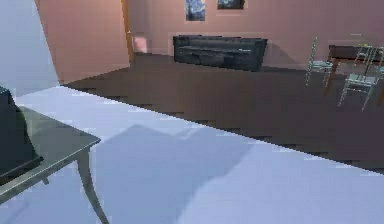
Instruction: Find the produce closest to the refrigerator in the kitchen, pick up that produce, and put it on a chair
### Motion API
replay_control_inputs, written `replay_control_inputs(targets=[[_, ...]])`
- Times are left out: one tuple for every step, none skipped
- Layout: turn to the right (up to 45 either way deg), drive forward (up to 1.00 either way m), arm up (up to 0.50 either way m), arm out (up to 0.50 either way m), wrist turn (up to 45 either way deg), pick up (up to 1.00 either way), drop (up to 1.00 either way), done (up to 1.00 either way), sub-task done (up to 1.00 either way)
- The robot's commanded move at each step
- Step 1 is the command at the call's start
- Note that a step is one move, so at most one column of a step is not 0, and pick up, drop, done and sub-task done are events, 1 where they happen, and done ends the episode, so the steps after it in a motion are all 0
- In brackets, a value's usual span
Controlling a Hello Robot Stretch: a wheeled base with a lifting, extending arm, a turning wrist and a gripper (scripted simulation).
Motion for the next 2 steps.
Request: replay_control_inputs(targets=[[0.0, 0.55, 0.00, 0.00, 0.0, 0.00, 0.00, 0.00, 0.00], [15.0, 0.00, 0.00, 0.00, 0.0, 0.00, 0.00, 0.00, 0.00]])
